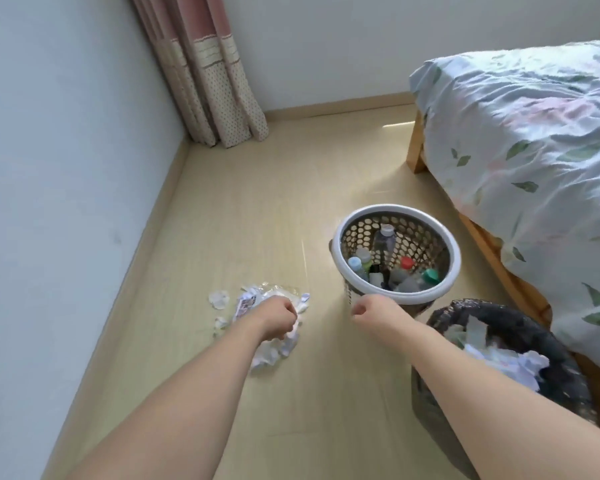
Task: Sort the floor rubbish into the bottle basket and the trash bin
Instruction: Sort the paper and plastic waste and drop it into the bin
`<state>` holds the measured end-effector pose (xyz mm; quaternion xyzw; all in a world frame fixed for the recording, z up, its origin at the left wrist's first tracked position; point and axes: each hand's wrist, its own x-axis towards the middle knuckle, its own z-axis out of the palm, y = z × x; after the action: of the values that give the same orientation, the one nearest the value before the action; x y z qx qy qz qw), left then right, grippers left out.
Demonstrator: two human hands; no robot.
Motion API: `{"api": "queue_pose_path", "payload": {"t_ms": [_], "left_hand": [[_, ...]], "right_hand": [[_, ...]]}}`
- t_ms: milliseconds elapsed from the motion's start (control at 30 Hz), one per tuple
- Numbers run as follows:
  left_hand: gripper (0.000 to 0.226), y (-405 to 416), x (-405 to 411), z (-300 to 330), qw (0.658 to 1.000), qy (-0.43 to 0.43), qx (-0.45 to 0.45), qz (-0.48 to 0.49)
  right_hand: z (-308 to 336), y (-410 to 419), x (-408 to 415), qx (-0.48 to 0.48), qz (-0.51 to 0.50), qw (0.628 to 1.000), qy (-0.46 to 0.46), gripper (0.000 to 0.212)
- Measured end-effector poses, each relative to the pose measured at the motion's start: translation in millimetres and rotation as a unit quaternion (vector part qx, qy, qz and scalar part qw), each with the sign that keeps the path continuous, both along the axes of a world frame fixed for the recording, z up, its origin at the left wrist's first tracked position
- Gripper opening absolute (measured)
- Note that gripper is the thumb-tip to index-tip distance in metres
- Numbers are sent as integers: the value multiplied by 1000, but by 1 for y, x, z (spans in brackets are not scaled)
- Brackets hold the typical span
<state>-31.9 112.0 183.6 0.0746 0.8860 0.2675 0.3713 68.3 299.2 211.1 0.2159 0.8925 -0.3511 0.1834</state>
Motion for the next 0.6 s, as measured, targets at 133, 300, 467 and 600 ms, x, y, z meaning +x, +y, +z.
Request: {"api": "queue_pose_path", "payload": {"t_ms": [133, 300, 467, 600], "left_hand": [[31, -102, -55, -31, 997, 42, -52, 35], [21, -207, -129, -106, 986, 106, -92, 92], [35, -230, -189, -191, 982, 133, -119, 61], [52, -206, -214, -236, 972, 142, -174, -74]], "right_hand": [[-15, -78, -59, 2, 65, 998, 15, 29], [-73, -150, -146, 33, 137, 990, 9, 34], [-144, -181, -216, 71, 168, 983, 24, 32], [-186, -190, -253, 116, 141, 983, 23, 22]]}}
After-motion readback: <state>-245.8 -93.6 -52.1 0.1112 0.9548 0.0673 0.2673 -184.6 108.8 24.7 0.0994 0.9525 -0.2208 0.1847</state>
